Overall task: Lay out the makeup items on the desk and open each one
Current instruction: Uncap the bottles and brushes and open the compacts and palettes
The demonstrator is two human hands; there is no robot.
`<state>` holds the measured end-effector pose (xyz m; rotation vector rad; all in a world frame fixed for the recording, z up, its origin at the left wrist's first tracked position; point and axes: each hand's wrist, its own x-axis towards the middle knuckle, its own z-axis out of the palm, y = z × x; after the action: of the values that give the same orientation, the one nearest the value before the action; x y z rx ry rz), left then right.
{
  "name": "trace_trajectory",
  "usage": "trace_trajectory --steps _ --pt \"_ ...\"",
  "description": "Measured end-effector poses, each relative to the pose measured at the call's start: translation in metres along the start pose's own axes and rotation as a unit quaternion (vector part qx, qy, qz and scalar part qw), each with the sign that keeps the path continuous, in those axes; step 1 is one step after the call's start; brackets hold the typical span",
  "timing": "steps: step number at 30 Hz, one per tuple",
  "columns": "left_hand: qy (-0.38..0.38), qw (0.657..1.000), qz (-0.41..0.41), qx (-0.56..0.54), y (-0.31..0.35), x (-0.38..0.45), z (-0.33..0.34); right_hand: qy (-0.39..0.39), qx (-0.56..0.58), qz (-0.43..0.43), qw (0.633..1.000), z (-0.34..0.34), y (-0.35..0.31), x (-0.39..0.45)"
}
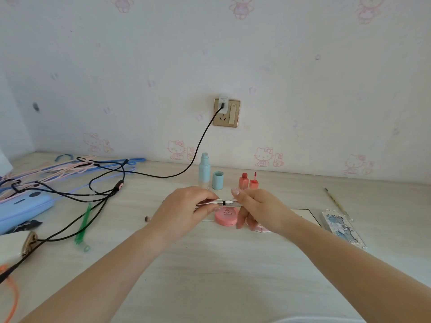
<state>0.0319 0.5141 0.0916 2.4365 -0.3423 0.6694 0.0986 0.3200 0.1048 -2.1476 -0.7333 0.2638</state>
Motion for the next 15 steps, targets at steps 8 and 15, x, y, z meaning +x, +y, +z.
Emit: trace_trajectory --steps 8,15 --pt "-0.031 0.999 -0.015 0.019 -0.012 -0.008 -0.005 0.049 -0.025 -0.051 0.997 0.013 0.002 -0.001" --pt "-0.062 0.996 -0.053 0.025 -0.031 -0.027 -0.016 0.083 -0.023 -0.061 0.994 0.033 0.008 -0.004"
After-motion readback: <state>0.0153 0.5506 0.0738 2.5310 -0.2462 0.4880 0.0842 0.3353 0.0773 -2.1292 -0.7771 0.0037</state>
